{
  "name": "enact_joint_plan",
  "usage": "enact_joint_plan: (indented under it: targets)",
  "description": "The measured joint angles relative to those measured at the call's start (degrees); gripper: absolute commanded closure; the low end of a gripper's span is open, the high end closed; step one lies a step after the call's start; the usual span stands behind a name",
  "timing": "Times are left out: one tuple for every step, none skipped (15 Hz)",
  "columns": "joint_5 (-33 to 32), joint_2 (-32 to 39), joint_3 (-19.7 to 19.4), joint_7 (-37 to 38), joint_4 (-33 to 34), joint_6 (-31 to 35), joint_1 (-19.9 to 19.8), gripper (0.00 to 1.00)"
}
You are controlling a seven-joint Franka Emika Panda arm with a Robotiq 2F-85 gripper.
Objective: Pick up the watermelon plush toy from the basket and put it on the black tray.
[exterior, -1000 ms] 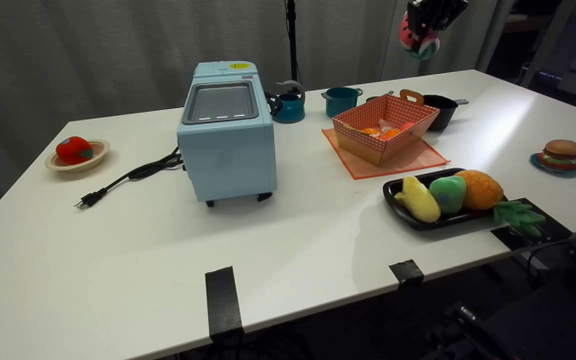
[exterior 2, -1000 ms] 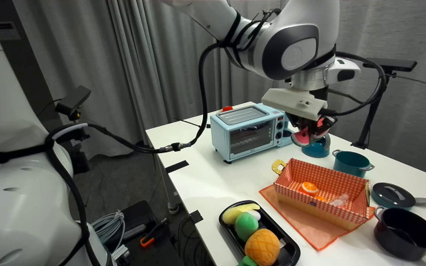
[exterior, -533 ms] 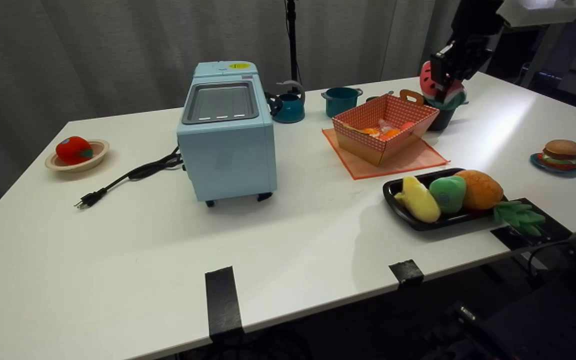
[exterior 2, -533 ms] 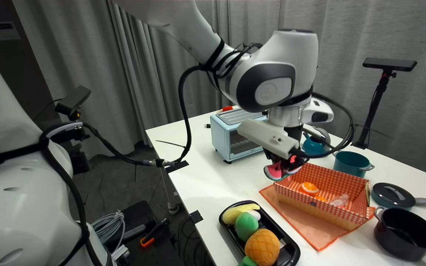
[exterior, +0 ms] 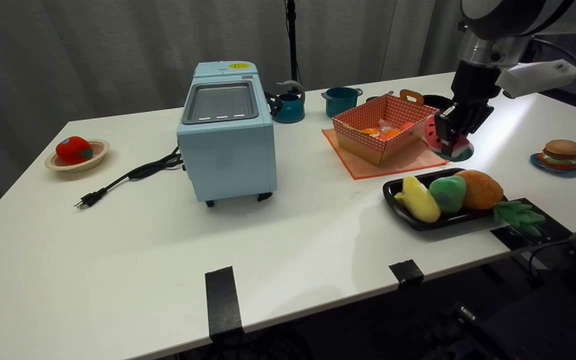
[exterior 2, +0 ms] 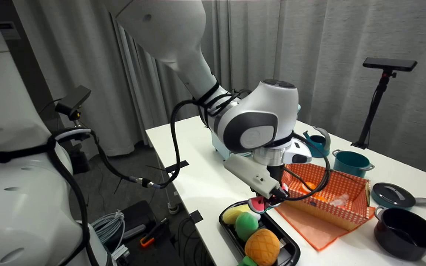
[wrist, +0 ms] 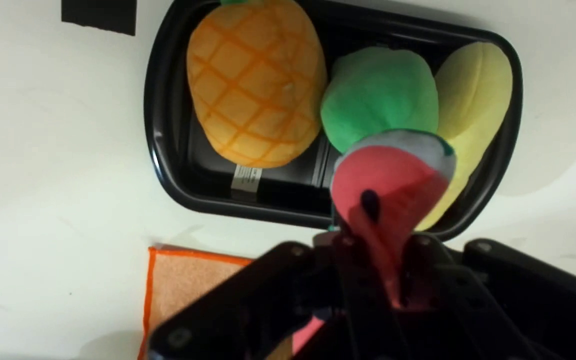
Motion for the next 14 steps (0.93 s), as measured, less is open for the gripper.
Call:
enact_joint_plan:
  targets:
    - [-0.61, 1.16, 0.0, 0.02, -0.17, 0.49, 0.06, 0.97]
    - [-1.17, 2.3, 0.01, 0.02, -0.2, 0.84, 0.11, 0.97]
    - [-1.61, 3.34, 0.02, 0.03, -0.2, 1.24, 0.16, 0.64]
    - [-2.09, 4.18, 0.02, 0.06, -0.2, 1.52, 0.2, 0.63]
    - [-2.65, 4.81, 0.03, 0.09, -0.18, 1.76, 0.25, 0.57]
    - [-3.02, 5.2, 0.06, 0.1, -0.14, 1.9, 0.29, 0.49]
    - [-3.23, 5.35, 0.13, 0.1, -0.06, 1.92, 0.32, 0.42]
    - [-3.3, 5.34, 0.24, 0.07, 0.06, 1.92, 0.33, 0.33]
    - [-3.3, 5.27, 0.39, 0.04, 0.2, 1.93, 0.33, 0.26]
    - [-3.3, 5.09, 0.56, 0.01, 0.32, 1.93, 0.34, 0.18]
    - [-3.3, 4.81, 0.75, -0.01, 0.49, 1.93, 0.34, 0.11]
    - [-3.29, 4.38, 0.96, -0.04, 0.66, 1.93, 0.34, 0.03]
    - [-3.27, 3.83, 1.15, -0.09, 0.81, 1.93, 0.35, 0.0]
    - [-3.2, 3.14, 1.33, -0.16, 0.88, 1.93, 0.36, 0.0]
